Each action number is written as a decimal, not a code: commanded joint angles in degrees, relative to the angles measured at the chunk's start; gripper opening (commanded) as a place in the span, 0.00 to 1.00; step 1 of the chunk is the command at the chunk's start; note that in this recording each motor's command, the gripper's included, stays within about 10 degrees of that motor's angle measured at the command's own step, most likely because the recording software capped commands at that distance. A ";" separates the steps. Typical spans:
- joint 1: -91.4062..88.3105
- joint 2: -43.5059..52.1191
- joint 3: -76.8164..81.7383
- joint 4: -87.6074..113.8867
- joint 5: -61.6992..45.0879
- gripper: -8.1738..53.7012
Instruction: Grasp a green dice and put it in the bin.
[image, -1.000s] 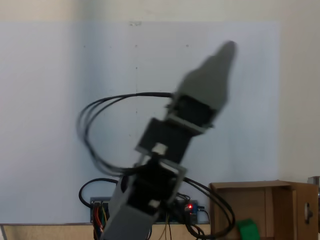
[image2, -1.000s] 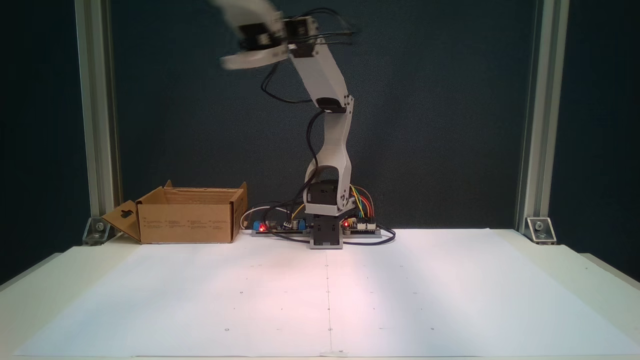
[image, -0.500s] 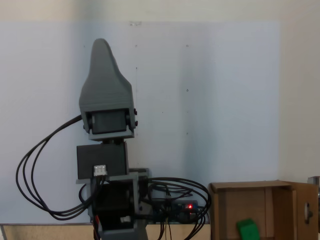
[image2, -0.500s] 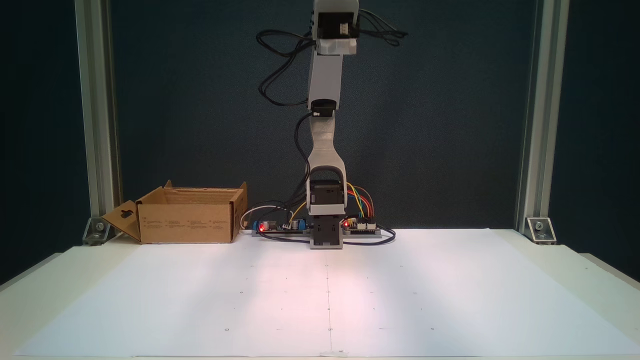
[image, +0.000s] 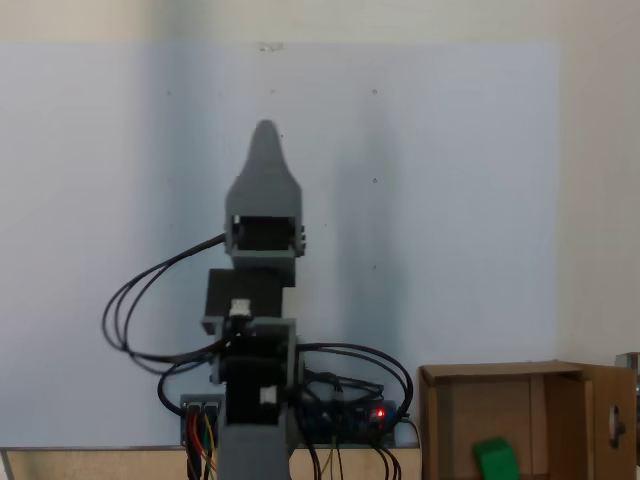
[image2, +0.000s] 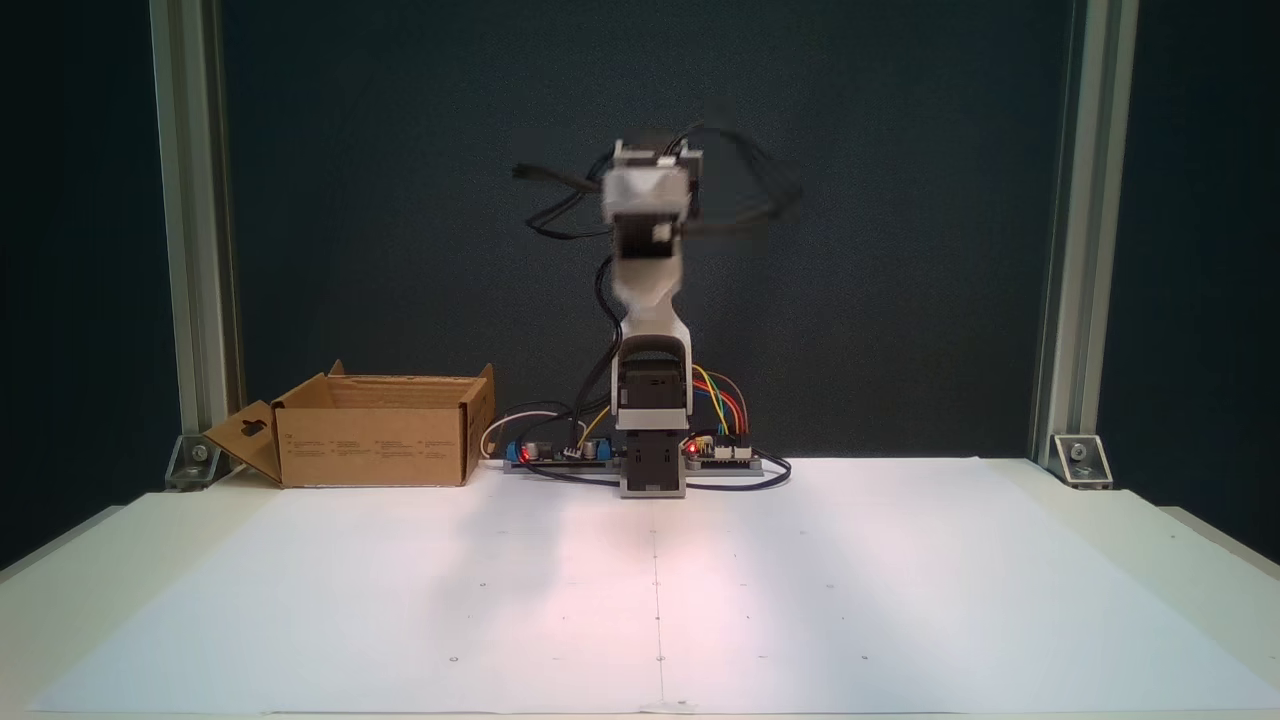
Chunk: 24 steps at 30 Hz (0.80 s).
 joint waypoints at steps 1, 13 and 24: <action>2.90 2.81 -0.09 -9.65 -0.44 0.84; -0.09 7.12 13.89 -29.51 -1.85 0.84; -0.09 7.29 17.75 -43.66 -1.41 0.85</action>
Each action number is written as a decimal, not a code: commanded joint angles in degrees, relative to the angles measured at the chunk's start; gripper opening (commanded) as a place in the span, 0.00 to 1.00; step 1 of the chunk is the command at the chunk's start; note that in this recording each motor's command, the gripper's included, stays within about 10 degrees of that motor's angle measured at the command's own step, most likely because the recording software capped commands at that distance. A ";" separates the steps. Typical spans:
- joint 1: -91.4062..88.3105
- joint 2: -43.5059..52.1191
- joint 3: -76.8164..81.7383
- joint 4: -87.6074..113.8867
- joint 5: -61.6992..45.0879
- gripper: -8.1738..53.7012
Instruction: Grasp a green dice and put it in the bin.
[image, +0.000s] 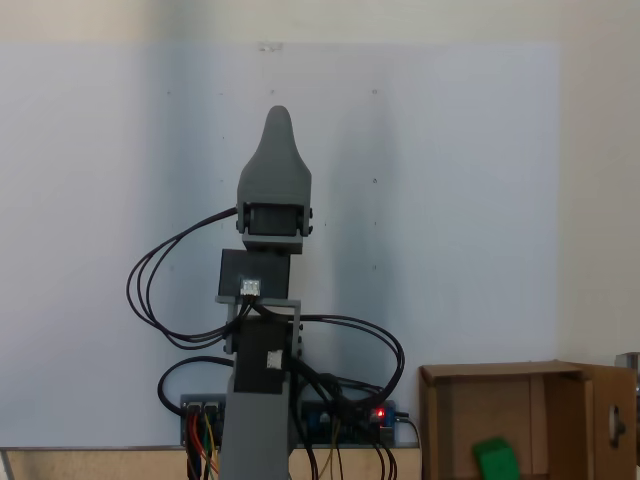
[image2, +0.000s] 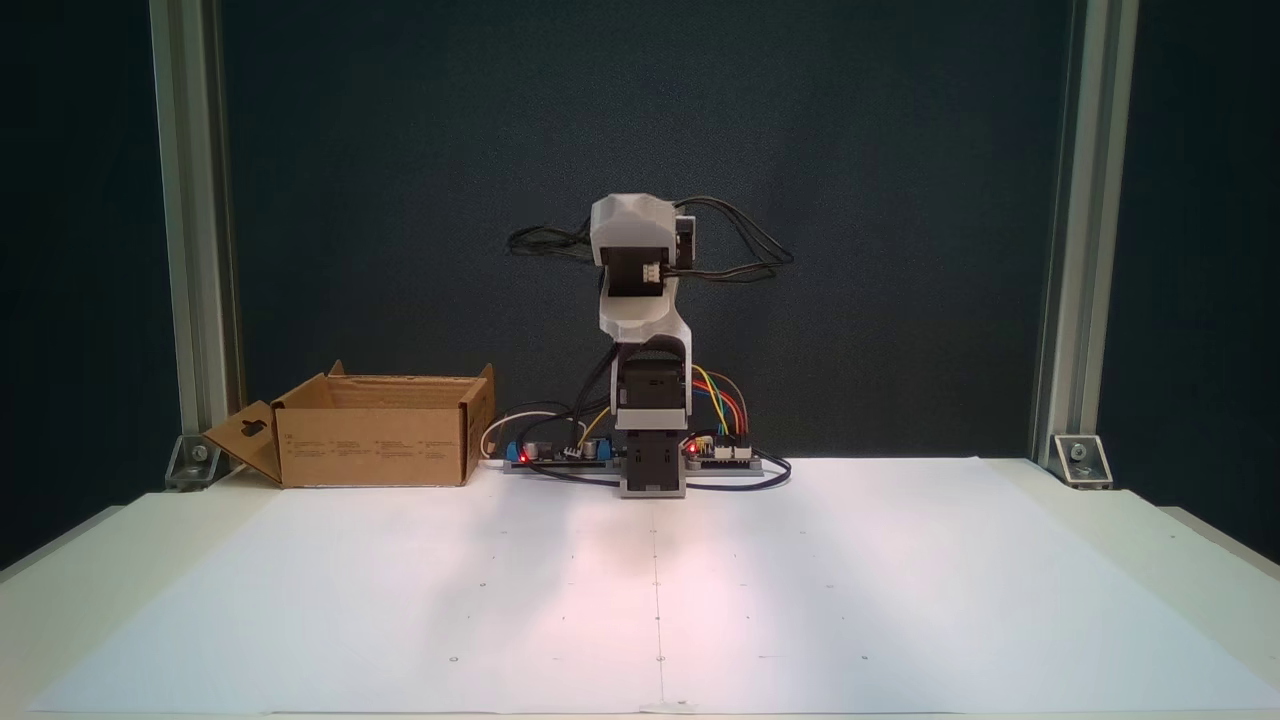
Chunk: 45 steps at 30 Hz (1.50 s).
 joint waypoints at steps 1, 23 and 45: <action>-0.26 6.50 -0.26 -9.74 -1.14 0.85; -0.09 6.42 18.98 -35.05 -1.14 0.84; -0.44 6.24 35.60 -65.55 -1.05 0.85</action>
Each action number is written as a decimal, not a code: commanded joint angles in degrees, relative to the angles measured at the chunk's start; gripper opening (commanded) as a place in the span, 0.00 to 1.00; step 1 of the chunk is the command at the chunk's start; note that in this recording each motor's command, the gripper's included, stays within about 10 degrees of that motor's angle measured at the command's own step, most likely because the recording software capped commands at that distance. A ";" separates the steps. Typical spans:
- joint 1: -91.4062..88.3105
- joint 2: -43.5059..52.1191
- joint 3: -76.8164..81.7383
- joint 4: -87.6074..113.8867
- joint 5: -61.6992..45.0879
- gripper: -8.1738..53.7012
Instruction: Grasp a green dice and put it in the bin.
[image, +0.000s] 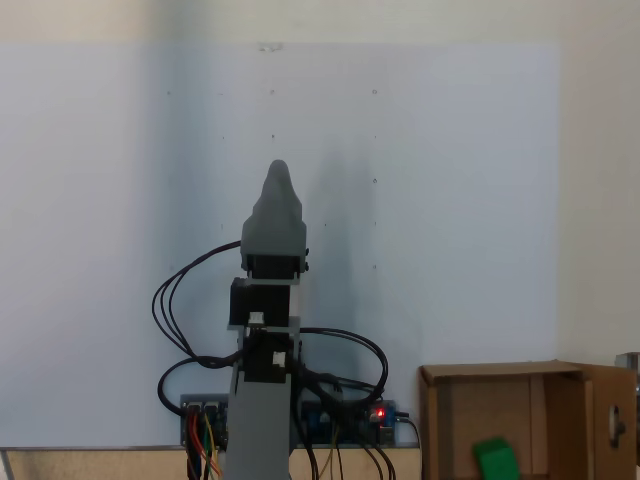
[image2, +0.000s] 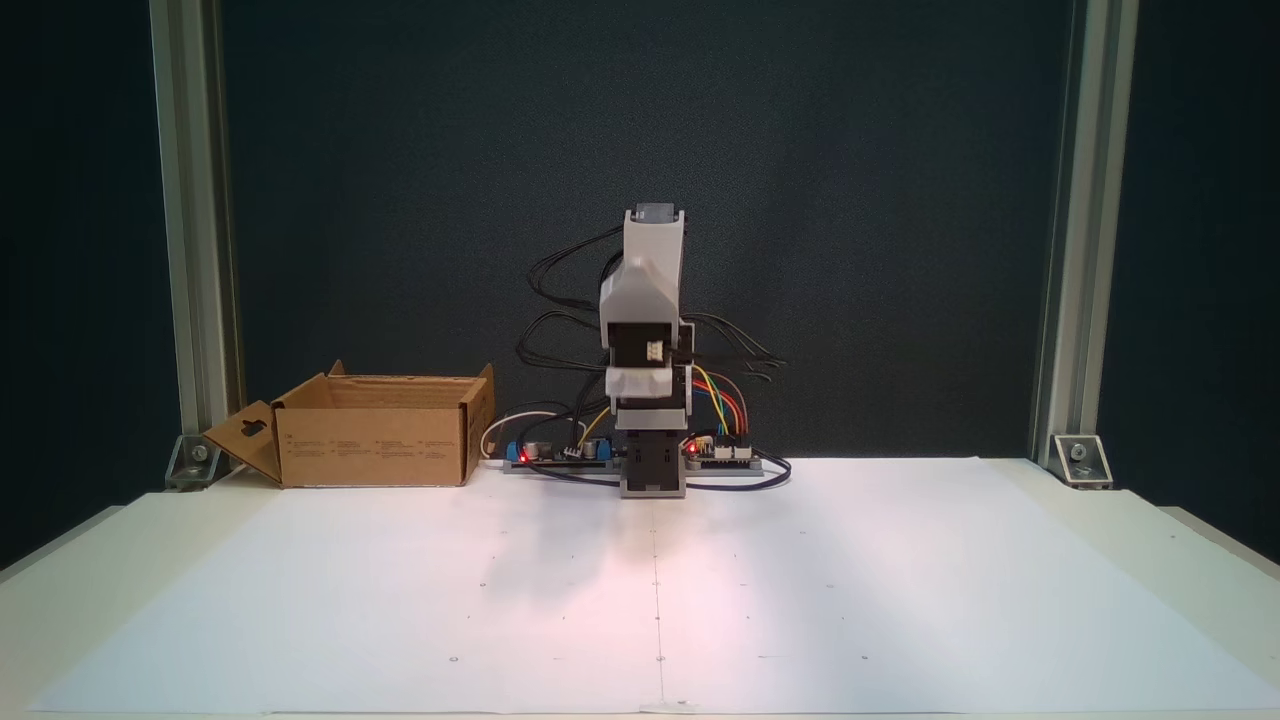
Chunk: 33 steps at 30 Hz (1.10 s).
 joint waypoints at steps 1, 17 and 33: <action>-0.18 6.15 -1.41 -9.65 -1.14 0.85; 0.35 5.80 3.34 -17.14 -1.23 0.86; 0.26 5.89 3.87 -19.78 -1.23 0.86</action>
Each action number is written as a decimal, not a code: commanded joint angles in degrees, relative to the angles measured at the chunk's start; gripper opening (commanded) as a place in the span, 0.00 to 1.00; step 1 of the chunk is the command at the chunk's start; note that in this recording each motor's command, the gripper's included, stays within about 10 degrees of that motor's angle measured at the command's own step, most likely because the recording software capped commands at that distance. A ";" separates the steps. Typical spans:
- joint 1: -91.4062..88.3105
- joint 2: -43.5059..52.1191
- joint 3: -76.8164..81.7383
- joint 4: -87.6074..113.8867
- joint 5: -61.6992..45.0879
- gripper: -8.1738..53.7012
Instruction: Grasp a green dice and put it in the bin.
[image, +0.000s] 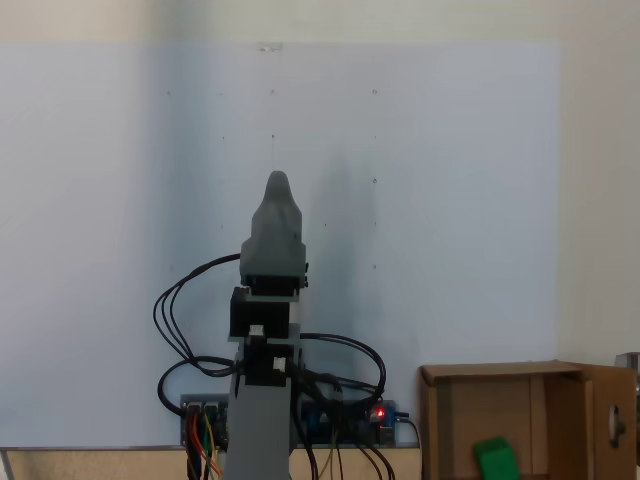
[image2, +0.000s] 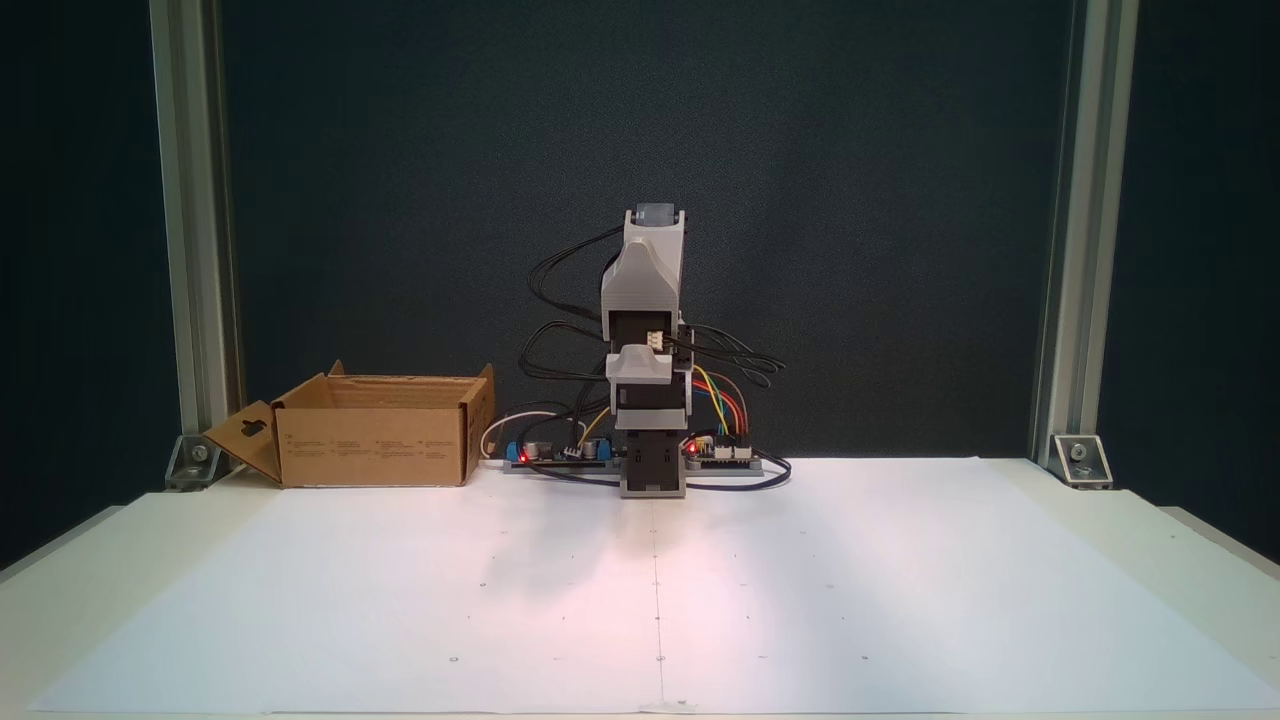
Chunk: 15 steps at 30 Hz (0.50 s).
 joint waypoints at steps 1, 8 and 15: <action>0.09 5.89 -1.14 -8.17 -1.14 0.86; 0.09 5.89 -0.18 -8.17 -1.14 0.86; -0.09 5.89 1.32 -8.44 -1.14 0.86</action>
